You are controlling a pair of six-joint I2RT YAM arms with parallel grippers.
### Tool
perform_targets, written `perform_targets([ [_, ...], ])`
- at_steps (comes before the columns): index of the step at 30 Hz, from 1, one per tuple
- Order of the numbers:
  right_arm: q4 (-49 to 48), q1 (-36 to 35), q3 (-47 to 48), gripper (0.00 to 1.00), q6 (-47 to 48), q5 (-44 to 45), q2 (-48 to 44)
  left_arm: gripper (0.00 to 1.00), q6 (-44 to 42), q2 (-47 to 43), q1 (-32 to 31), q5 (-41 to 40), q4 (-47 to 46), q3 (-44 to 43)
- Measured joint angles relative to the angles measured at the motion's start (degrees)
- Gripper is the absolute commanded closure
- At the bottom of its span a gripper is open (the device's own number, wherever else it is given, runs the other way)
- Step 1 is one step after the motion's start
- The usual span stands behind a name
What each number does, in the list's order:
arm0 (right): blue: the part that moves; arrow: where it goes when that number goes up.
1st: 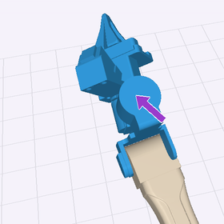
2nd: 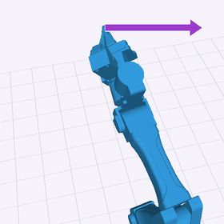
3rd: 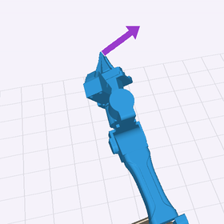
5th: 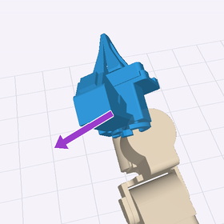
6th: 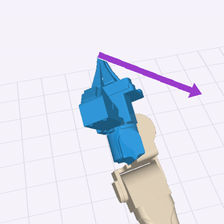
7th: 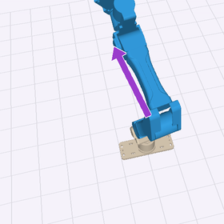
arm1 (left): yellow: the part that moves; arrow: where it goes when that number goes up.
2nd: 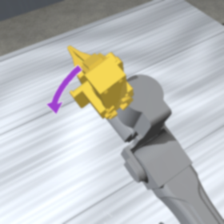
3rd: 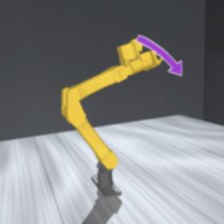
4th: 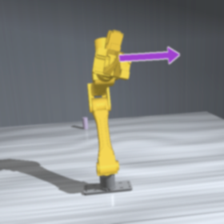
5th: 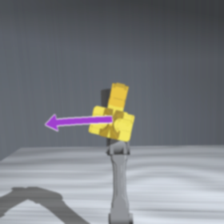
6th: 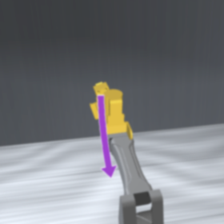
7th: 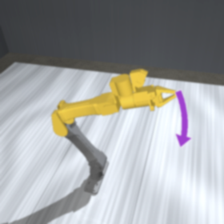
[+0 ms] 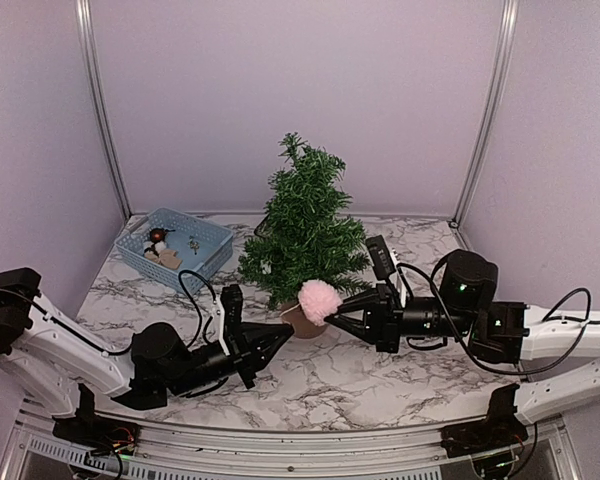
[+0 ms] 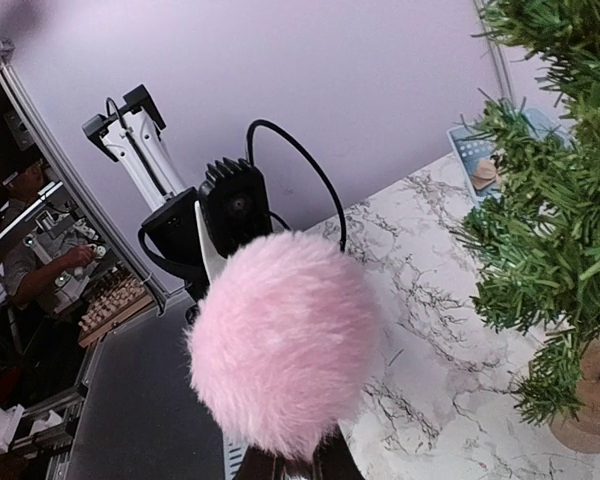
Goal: Decorate the small christmas tree
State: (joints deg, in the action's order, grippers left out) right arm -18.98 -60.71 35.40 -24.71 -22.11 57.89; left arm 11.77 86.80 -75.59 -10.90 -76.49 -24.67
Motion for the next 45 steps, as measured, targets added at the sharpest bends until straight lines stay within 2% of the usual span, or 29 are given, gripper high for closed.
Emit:
perform_targets([
  [13,3.65,4.04,-3.48,1.0,-2.16,10.32,-2.34,1.0,4.07,-2.1,1.7,-7.5,19.34,-5.4],
  [20,4.15,4.52,-3.52,1.0,-2.16,11.45,-1.9,1.0,5.4,-2.08,3.43,-7.67,24.22,-6.58],
  [32,5.88,6.67,-3.52,1.0,-2.32,16.5,0.52,1.0,7.34,-0.07,5.25,-9.14,33.18,-14.08],
  [45,3.48,7.45,-5.09,1.0,-3.67,16.72,3.37,1.0,10.36,0.28,5.55,-13.46,40.94,-14.58],
])
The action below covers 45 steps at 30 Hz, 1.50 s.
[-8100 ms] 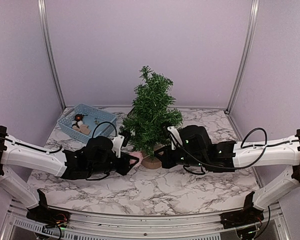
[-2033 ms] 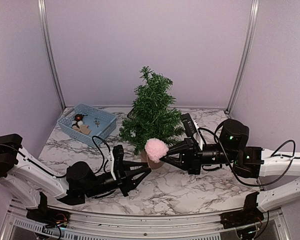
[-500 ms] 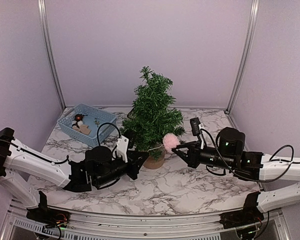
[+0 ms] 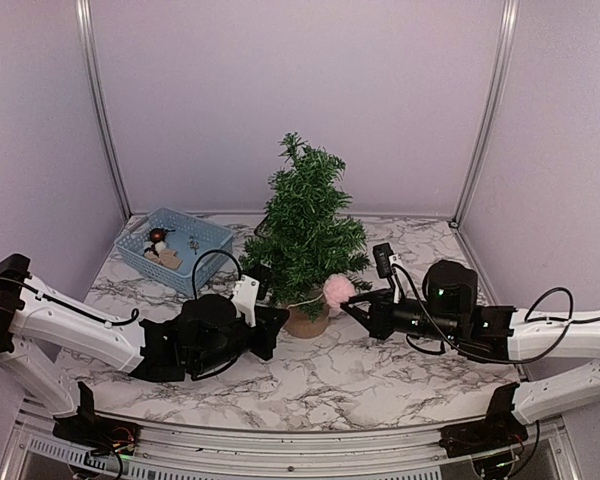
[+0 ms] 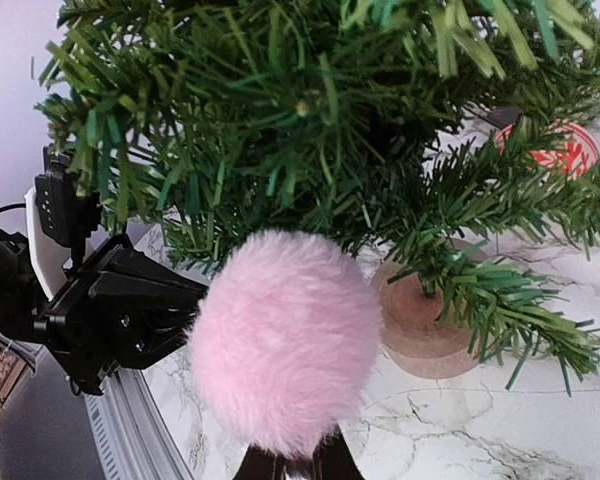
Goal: Decorate the small christmas tree
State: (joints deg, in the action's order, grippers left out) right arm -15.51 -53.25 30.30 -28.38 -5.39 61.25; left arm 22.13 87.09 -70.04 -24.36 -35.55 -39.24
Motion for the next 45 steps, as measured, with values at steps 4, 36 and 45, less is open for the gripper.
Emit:
perform_targets([
  [4,-1.09,0.42,-0.9,1.0,-0.83,-0.7,0.26,1.0,0.17,-0.02,0.0,0.15,1.7,0.17],
  [36,-3.76,0.46,-3.93,1.0,-4.66,-1.77,1.57,1.0,-4.92,8.81,-2.34,16.0,22.36,-19.28],
  [45,-3.76,0.46,-4.0,1.0,-4.66,-1.53,1.6,1.0,-5.7,8.87,-2.34,14.58,26.47,-23.21],
])
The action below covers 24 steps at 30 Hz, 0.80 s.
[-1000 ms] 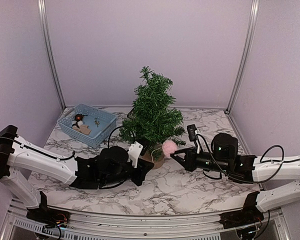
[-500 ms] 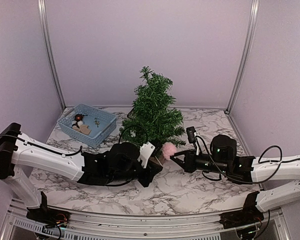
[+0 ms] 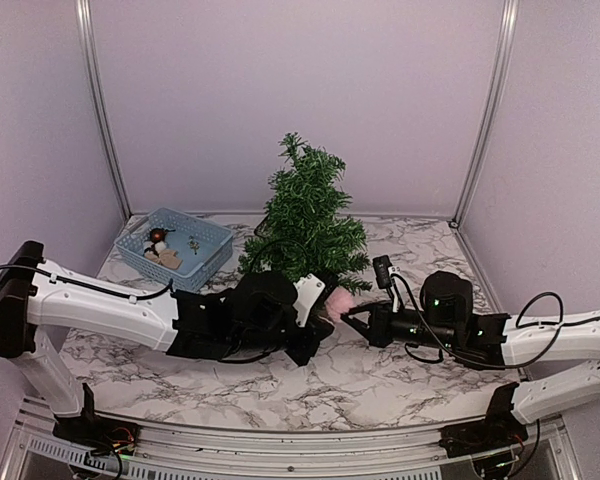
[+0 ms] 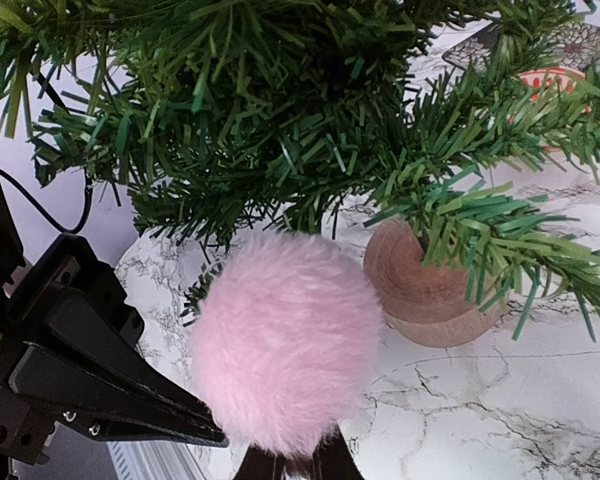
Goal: Decorate the small christmas tree
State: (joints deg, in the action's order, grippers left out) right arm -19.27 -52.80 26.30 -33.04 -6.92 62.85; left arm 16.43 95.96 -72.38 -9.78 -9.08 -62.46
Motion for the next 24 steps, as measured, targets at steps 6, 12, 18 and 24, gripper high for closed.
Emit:
perform_targets([
  [6,0.0,0.0,0.0,1.0,0.0,0.04,0.5,1.0,0.11,-0.04,0.57,-1.25,2.16,-1.49],
  [12,0.0,0.0,0.0,1.0,0.0,0.04,0.63,1.0,1.14,-0.24,2.38,-1.16,4.48,-3.06],
  [18,-0.02,0.02,0.0,1.0,0.02,0.0,1.27,1.0,1.81,-0.31,3.13,0.04,6.29,-5.16],
  [24,-0.02,0.02,0.0,1.0,0.04,-0.02,1.55,1.0,3.41,-0.33,3.34,2.08,7.93,-6.99],
])
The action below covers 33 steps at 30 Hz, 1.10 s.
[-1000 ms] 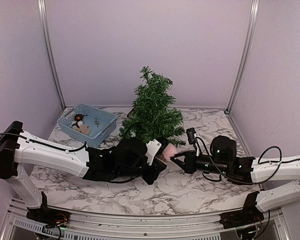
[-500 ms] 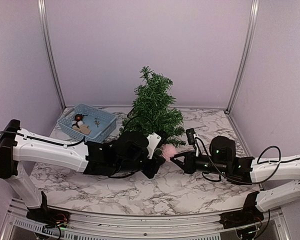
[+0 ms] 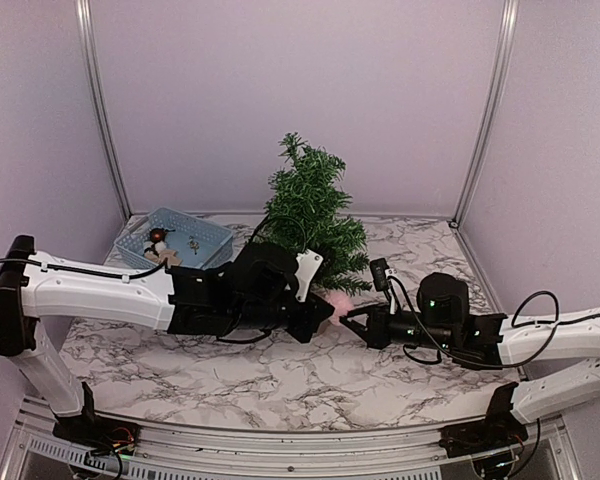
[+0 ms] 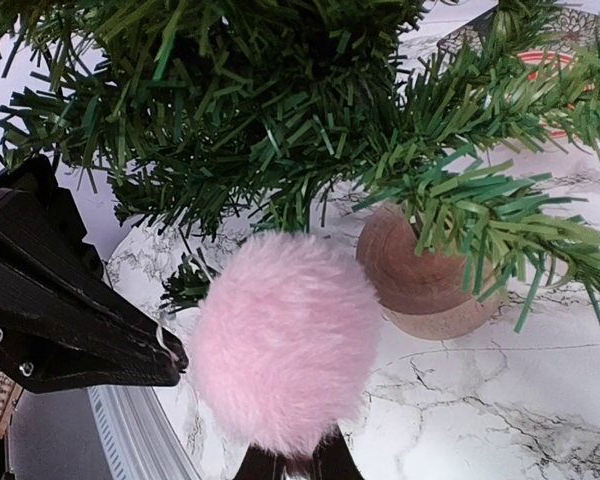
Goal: Decorate the small christmas tree
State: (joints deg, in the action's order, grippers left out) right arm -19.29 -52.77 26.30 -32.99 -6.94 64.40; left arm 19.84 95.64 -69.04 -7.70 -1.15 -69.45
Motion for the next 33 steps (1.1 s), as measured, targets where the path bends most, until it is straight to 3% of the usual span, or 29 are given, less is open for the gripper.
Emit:
perform_targets([
  [33,-0.17,0.0,0.0,1.0,0.07,-0.2,0.72,1.0,7.1,-4.09,4.11,1.86,2.67,1.75],
])
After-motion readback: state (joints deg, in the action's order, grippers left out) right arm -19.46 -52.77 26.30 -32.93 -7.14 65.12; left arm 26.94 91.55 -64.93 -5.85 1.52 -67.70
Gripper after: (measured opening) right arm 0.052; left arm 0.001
